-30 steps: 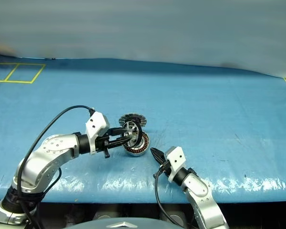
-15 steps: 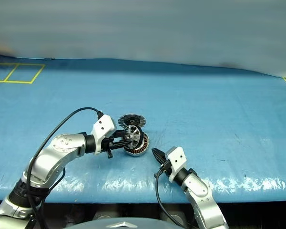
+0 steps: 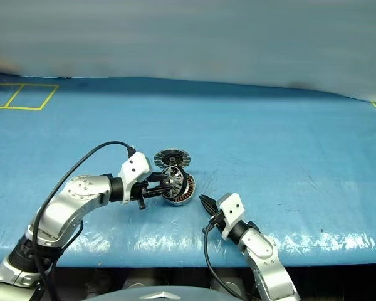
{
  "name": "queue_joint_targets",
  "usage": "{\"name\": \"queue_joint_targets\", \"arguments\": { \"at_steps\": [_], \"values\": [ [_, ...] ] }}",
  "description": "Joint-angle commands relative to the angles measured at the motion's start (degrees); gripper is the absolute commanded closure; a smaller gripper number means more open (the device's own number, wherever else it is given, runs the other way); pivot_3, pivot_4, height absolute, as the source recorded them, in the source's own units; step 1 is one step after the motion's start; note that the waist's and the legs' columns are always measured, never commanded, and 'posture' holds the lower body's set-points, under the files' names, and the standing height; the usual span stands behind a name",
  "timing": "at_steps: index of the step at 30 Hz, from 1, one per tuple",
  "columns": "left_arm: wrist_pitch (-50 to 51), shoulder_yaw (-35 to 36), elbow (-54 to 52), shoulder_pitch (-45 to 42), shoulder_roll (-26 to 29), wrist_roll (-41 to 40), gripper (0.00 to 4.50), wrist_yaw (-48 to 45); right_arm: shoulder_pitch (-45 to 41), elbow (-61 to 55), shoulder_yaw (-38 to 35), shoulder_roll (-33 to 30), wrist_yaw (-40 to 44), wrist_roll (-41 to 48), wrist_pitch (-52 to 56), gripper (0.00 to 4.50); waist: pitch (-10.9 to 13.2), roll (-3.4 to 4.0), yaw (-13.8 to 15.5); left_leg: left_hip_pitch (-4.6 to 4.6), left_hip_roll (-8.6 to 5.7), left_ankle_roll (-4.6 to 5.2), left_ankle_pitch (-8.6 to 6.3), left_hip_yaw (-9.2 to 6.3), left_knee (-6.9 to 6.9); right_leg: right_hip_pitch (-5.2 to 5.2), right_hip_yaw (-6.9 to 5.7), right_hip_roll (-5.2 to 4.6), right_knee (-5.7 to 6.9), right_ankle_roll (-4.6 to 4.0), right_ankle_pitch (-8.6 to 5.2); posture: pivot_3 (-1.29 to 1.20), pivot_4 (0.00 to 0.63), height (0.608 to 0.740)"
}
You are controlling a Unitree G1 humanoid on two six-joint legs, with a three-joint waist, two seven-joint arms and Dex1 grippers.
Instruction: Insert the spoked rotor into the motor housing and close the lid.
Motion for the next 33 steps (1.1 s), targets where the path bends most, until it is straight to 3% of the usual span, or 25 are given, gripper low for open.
{"name": "queue_joint_targets", "arguments": {
  "at_steps": [1, 33],
  "values": [
    [0.3, -0.3, -0.5, -0.4, 1.4, 0.9, 3.17, -0.7, -0.5, -0.4, -0.4, 0.5, -0.1, 0.2, -0.4, 4.5, 0.0, 0.0, 0.0, 0.0, 0.0, 0.0, 0.0, 0.0, 0.0, 0.0, 0.0, 0.0, 0.0, 0.0, 0.0, 0.0, 0.15, 0.74],
    [0.1, -2.4, 1.5, -3.6, 0.9, 2.3, 3.17, -4.0, -0.7, 0.2, -0.5, 1.4, -2.1, -0.8, 0.3, 4.5, 0.0, 0.0, 0.0, 0.0, -0.01, 0.0, 0.0, 0.01, 0.01, 0.0, 0.0, 0.01, 0.01, 0.0, 0.0, 0.0, 0.15, 0.74]
  ]
}}
